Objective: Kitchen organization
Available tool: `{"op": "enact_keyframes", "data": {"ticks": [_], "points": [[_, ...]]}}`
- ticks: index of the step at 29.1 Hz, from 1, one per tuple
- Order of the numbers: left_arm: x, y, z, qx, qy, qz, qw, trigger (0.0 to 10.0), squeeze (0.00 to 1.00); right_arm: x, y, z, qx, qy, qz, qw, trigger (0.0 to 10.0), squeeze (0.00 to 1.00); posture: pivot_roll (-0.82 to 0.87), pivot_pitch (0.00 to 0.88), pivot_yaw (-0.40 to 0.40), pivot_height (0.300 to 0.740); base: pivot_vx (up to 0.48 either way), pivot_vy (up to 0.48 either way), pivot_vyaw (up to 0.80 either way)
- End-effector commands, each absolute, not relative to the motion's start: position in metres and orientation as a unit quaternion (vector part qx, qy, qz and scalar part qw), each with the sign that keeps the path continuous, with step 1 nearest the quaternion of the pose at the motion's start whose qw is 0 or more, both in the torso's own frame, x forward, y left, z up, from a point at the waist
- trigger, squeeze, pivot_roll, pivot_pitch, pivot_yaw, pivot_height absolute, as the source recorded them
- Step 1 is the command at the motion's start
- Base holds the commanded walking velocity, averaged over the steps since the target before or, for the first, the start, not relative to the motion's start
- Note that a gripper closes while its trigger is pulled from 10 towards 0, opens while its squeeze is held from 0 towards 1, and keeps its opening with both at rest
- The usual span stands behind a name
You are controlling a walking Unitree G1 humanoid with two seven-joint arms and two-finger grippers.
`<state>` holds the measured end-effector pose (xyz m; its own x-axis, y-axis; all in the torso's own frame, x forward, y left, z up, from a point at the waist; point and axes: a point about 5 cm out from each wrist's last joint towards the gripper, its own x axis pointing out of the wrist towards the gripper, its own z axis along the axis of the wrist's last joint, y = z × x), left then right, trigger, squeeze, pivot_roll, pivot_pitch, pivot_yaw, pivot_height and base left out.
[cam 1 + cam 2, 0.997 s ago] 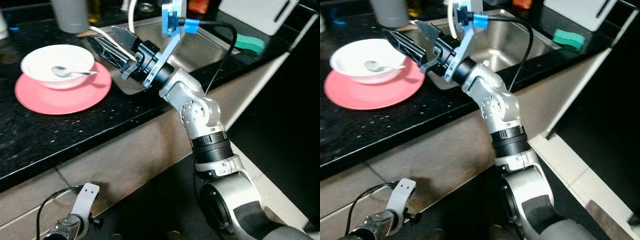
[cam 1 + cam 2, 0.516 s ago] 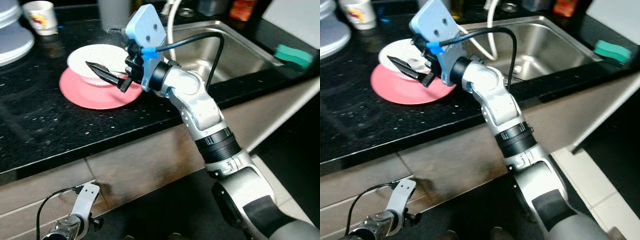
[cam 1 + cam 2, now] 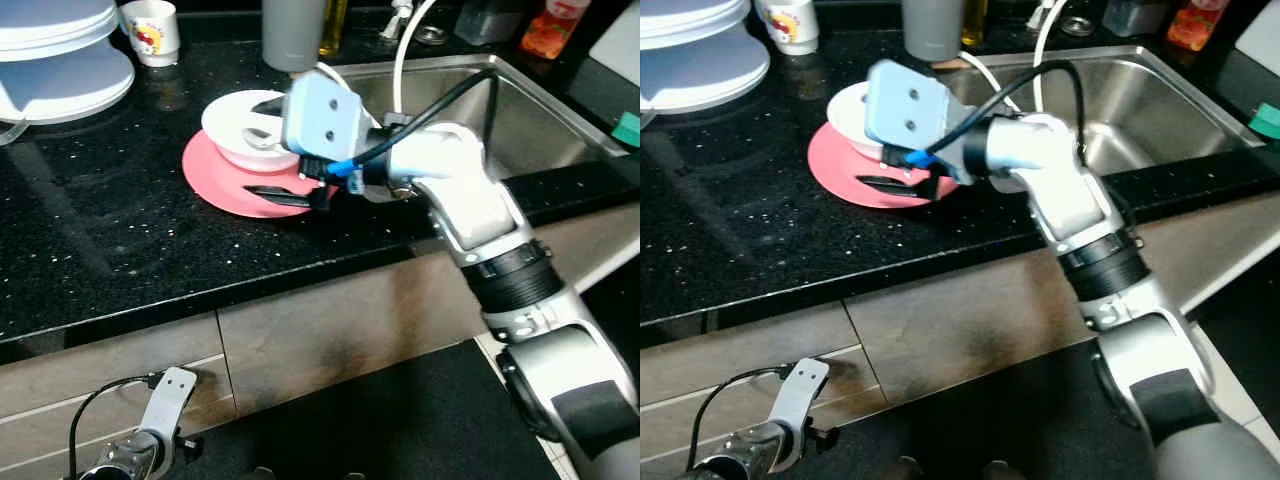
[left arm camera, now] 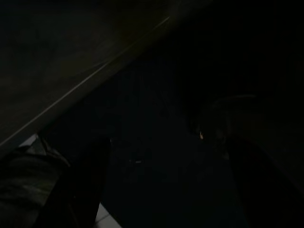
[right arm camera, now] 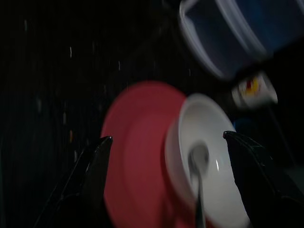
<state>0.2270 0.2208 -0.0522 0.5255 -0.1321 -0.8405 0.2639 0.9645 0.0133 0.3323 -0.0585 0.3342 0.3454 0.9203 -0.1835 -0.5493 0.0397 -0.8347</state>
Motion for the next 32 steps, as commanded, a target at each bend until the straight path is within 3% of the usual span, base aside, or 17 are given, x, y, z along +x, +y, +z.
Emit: {"op": "enact_keyframes", "data": {"ticks": [1, 8, 18, 21, 22, 23, 24, 25, 26, 27, 32], "points": [[0.220, 0.218, -0.057, 0.069, 0.488, -0.120, 0.862, 10.0, 0.00, 0.330, -0.062, 0.337, -0.470, -0.206, 0.534, 0.672, 10.0, 0.00, 0.00, 0.149, -0.055, 0.740, 0.000, 0.000, 0.00], [0.220, 0.218, -0.057, 0.069, 0.487, -0.121, 0.862, 10.0, 0.00, 0.334, -0.073, 0.327, -0.521, -0.185, 0.506, 0.662, 10.0, 0.00, 0.00, 0.150, -0.056, 0.740, 0.000, 0.000, 0.00], [0.221, 0.217, -0.057, 0.068, 0.486, -0.121, 0.863, 10.0, 0.00, 0.340, -0.064, 0.328, -0.520, -0.230, 0.453, 0.687, 10.0, 0.00, 0.00, 0.150, -0.059, 0.740, 0.000, 0.000, 0.00], [0.221, 0.217, -0.057, 0.068, 0.486, -0.122, 0.863, 10.0, 0.00, 0.342, -0.060, 0.328, -0.516, -0.244, 0.436, 0.696, 9.1, 0.00, 0.00, 0.150, -0.060, 0.740, 0.000, 0.000, 0.00], [0.221, 0.217, -0.057, 0.068, 0.486, -0.122, 0.863, 10.0, 0.00, 0.343, -0.059, 0.329, -0.515, -0.246, 0.434, 0.697, 8.3, 0.00, 0.00, 0.152, -0.060, 0.740, 0.000, 0.000, 0.00], [0.221, 0.217, -0.057, 0.068, 0.486, -0.122, 0.863, 10.0, 0.00, 0.343, -0.059, 0.329, -0.515, -0.246, 0.434, 0.697, 8.3, 0.00, 0.00, 0.152, -0.060, 0.740, 0.000, 0.000, 0.00], [0.221, 0.217, -0.057, 0.067, 0.486, -0.121, 0.863, 10.0, 0.00, 0.343, -0.058, 0.329, -0.515, -0.249, 0.430, 0.699, 7.1, 0.00, 0.00, 0.152, -0.060, 0.740, 0.000, 0.000, 0.00], [0.221, 0.217, -0.057, 0.067, 0.486, -0.121, 0.863, 10.0, 0.00, 0.343, -0.057, 0.330, -0.515, -0.251, 0.426, 0.700, 4.6, 0.00, 0.00, 0.153, -0.060, 0.740, 0.000, 0.000, 0.00], [0.221, 0.217, -0.057, 0.067, 0.486, -0.121, 0.863, 10.0, 0.00, 0.343, -0.057, 0.330, -0.515, -0.251, 0.426, 0.700, 4.6, 0.00, 0.00, 0.153, -0.060, 0.740, 0.000, 0.000, 0.00], [0.221, 0.217, -0.057, 0.067, 0.486, -0.122, 0.863, 10.0, 0.00, 0.344, -0.056, 0.331, -0.516, -0.255, 0.421, 0.701, 0.1, 0.00, 0.00, 0.153, -0.060, 0.740, 0.000, 0.000, 0.00], [0.221, 0.216, -0.057, 0.067, 0.486, -0.122, 0.863, 10.0, 0.00, 0.344, -0.055, 0.331, -0.520, -0.258, 0.417, 0.699, 0.0, 0.00, 0.00, 0.149, -0.062, 0.740, 0.000, 0.000, 0.00]]}}
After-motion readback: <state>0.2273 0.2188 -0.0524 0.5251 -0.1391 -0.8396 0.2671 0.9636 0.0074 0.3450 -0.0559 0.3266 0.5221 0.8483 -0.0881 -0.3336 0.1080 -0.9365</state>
